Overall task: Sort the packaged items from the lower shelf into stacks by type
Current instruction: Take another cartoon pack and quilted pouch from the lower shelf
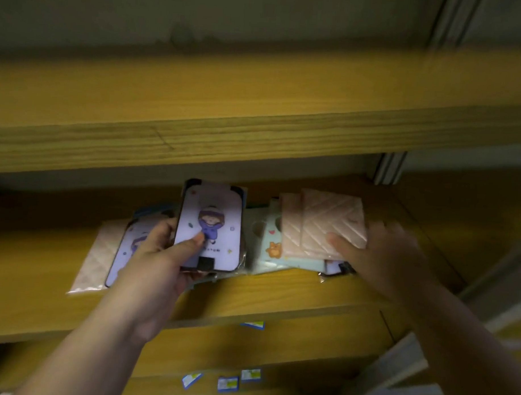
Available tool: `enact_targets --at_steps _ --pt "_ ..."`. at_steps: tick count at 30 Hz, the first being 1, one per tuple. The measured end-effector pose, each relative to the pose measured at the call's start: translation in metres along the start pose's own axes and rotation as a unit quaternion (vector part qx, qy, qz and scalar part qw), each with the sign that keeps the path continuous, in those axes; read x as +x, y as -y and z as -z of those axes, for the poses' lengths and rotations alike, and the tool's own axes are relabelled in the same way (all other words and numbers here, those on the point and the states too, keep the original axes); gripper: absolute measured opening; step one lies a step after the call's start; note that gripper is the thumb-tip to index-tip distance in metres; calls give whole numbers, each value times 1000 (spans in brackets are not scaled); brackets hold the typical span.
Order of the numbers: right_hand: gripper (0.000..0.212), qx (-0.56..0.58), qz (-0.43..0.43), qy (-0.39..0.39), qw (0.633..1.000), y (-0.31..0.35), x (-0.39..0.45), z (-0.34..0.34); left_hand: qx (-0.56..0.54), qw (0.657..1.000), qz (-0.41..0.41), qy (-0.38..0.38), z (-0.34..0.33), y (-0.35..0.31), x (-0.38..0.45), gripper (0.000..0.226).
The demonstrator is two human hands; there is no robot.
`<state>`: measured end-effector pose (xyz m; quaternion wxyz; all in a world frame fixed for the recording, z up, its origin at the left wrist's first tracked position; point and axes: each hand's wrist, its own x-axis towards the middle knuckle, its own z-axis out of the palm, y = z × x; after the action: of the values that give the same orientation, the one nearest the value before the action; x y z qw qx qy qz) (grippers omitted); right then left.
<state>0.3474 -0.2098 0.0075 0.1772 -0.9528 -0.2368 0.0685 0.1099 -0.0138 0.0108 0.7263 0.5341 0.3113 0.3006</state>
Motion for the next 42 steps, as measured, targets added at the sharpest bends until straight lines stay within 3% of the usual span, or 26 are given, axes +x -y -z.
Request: enact_targets --at_steps 5,11,17,22,26,30,34,42 --pt "92 -4 -14 -1 1000 -4 17 -2 -17 1000 10 21 -20 3 1 44" --pt "69 17 -39 33 999 -16 29 4 -49 998 25 31 -17 8 5 43" --pt "48 160 -74 55 983 -14 26 9 -53 996 40 55 -13 12 8 40" --pt "52 203 -103 4 974 -7 21 22 -60 995 41 72 -11 10 7 48" --pt "51 354 -116 -19 928 -1 13 21 -73 994 47 72 -15 8 2 47" --pt "13 489 -126 -40 862 -4 -9 20 -97 991 57 76 -20 5 -7 49" --pt "3 567 -131 -46 812 -13 -41 27 -95 992 59 66 -27 5 -22 38" --pt "16 600 -44 20 798 -38 -98 57 -35 998 37 27 -54 11 -74 32"
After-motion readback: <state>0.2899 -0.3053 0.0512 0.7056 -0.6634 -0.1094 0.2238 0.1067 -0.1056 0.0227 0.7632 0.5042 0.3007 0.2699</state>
